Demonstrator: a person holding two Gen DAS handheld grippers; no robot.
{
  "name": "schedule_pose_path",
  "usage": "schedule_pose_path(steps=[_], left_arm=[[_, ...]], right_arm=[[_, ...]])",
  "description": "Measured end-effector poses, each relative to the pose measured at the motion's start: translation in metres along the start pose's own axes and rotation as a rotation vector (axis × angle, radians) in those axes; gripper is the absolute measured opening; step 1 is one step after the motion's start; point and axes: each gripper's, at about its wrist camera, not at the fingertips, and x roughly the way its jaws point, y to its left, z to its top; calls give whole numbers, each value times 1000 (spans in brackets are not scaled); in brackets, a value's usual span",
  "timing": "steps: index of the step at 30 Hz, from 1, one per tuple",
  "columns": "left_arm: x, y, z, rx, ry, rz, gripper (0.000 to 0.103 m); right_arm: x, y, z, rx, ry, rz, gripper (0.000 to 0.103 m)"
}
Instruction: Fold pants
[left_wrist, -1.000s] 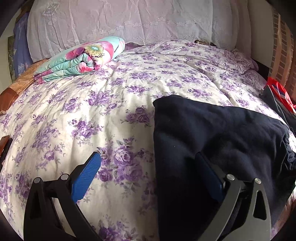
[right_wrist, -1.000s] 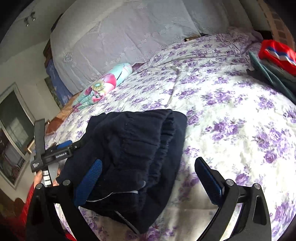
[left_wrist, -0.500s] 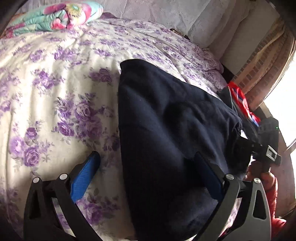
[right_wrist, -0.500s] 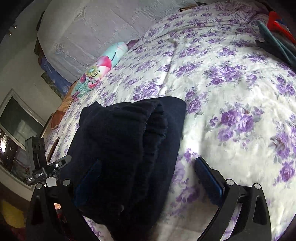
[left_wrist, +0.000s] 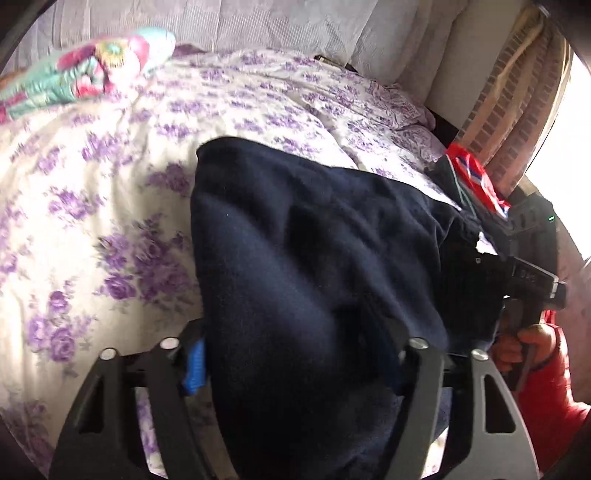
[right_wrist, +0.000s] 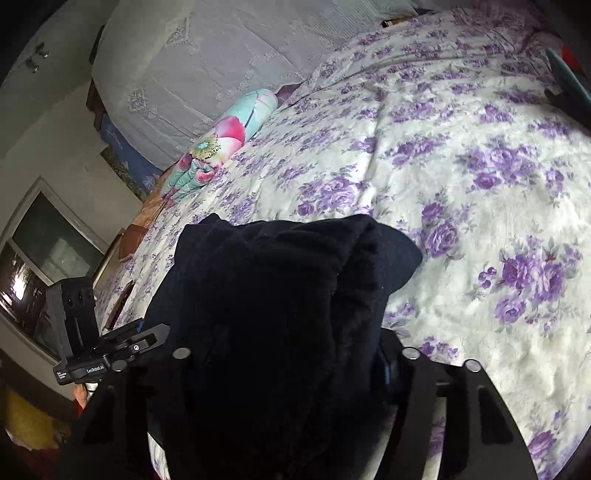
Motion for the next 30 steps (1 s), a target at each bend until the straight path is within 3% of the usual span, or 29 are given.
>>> schedule_pose_path(steps=[1, 3, 4, 5, 9, 12, 16, 18, 20, 23, 24, 25, 27, 28, 30], left_arm=[[-4, 1, 4, -5, -16, 14, 50], [-13, 3, 18, -10, -52, -23, 27], [-19, 1, 33, 0, -79, -53, 27], [-22, -4, 46, 22, -106, -37, 27], [-10, -11, 114, 117, -199, 75, 27], [12, 7, 184, 131, -261, 120, 27], [70, 33, 290, 174, -308, 260, 29], [113, 52, 330, 135, -261, 299, 32], [154, 76, 349, 65, -199, 309, 38], [227, 105, 344, 23, -87, 419, 44], [244, 111, 338, 30, -58, 460, 53], [250, 116, 329, 20, -71, 467, 59], [236, 117, 329, -4, -115, 497, 90], [229, 115, 328, -5, -129, 506, 96], [213, 105, 318, 7, -161, 548, 96]], right_arm=[[-6, 4, 7, -11, -21, 11, 51], [-15, 16, 27, -63, -58, 19, 48], [-17, 23, 40, -99, -69, 12, 47], [-17, 30, 55, -131, -89, -4, 47], [1, 43, 133, -206, -178, -35, 46], [34, 44, 206, -262, -242, -61, 46], [100, 33, 306, -274, -315, -121, 46], [140, 14, 338, -246, -321, -170, 46], [184, -10, 350, -206, -292, -250, 48], [243, -54, 345, -142, -212, -454, 57], [251, -69, 337, -107, -213, -525, 60], [247, -83, 332, -39, -218, -493, 69], [216, -99, 325, 101, -321, -375, 81], [201, -97, 319, 124, -382, -363, 84], [178, -73, 306, 84, -463, -459, 87]])
